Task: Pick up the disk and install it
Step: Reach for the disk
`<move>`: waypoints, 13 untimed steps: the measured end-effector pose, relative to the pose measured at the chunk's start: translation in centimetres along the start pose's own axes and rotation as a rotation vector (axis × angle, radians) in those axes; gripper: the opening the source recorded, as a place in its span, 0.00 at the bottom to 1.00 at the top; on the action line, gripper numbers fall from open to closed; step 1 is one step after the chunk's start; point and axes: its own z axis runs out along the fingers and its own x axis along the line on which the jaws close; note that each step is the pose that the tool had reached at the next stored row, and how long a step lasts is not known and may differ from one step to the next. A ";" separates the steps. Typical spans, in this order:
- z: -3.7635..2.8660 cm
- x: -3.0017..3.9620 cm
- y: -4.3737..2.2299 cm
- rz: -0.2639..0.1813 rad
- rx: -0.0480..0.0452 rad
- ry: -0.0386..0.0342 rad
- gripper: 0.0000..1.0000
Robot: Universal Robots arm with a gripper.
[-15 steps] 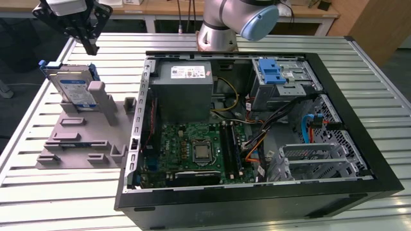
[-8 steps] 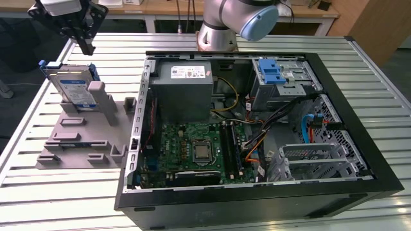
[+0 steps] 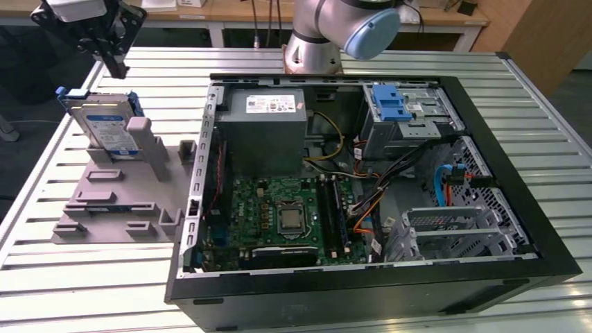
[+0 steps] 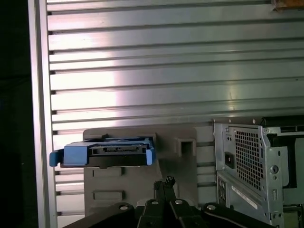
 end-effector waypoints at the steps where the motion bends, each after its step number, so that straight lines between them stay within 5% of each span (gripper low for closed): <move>1: 0.03 0.19 0.07 0.000 0.0001 0.0007 0.11; 9: 0.24 2.03 0.46 0.000 0.0012 0.0069 0.11; 13: 0.26 2.28 0.48 0.000 0.0013 0.0076 0.11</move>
